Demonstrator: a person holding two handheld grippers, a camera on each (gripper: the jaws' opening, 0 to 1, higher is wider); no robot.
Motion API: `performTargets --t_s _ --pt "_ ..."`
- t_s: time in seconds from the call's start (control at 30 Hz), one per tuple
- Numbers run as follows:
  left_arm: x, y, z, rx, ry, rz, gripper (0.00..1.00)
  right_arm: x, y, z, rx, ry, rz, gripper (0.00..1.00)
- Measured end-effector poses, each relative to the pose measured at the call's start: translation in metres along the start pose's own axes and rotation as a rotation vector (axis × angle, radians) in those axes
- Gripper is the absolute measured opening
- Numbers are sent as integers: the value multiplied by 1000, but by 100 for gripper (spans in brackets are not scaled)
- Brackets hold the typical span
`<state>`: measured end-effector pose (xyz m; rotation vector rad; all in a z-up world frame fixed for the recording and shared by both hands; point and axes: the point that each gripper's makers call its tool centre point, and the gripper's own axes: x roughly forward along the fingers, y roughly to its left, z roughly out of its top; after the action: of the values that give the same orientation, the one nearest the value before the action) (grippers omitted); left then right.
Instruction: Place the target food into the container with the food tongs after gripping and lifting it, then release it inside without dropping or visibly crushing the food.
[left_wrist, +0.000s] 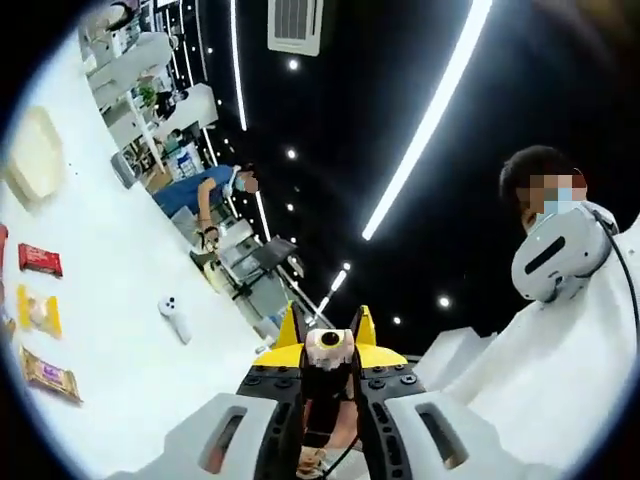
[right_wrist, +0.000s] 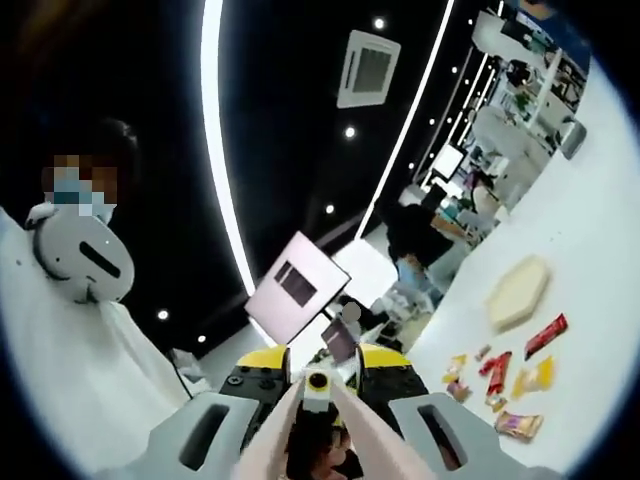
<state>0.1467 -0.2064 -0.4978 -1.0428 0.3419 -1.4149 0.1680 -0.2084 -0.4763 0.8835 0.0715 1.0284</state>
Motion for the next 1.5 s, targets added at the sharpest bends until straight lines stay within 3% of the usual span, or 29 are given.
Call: performTargets --t_s 0.2,0.37,0.5,0.6,0.67,0.77,0.83,0.9,0.93,1.07,1.1,1.23,1.3,1.37,1.4,1.5 --pt "1 -3 4 -1 -37 -15 15 4 0 -2 0 4 -10 30" --pt "0 0 -1 -26 -16 -10 17 2 0 -3 16 9 -13 28" --pt "3 1 -6 -10 31 -2 24 -2 2 -4 31 21 -8 27" --pt "4 8 -9 82 57 32 26 -5 1 -2 -65 25 -26 27" --pt "3 11 -9 152 66 53 25 -9 -1 1 -82 18 -38 26" --pt "-1 12 -5 173 55 66 23 -19 -6 16 -71 -21 -51 26" --pt "-5 16 -4 190 62 90 24 -25 -14 23 -135 -21 -92 26" --pt "-10 23 -6 244 105 133 29 -30 -19 19 -220 42 -125 27" --pt "-15 29 -6 302 127 179 30 -36 -28 13 -330 126 -175 27" --pt "-28 43 -8 395 182 297 31 -45 -40 -3 -473 277 -224 27" --pt "-31 47 -6 405 171 331 31 -46 -42 -8 -506 314 -222 27" --pt "-38 49 1 424 121 414 30 -45 -50 -24 -511 376 -185 27" --pt "-45 44 8 446 75 477 29 -42 -60 -34 -451 396 -176 27" --pt "-50 41 10 454 61 504 29 -37 -62 -36 -397 373 -155 27" --pt "-60 37 16 463 20 543 29 -34 -68 -44 -356 407 -153 27" --pt "-78 33 21 454 -32 581 27 -23 -70 -47 -327 402 -136 27"
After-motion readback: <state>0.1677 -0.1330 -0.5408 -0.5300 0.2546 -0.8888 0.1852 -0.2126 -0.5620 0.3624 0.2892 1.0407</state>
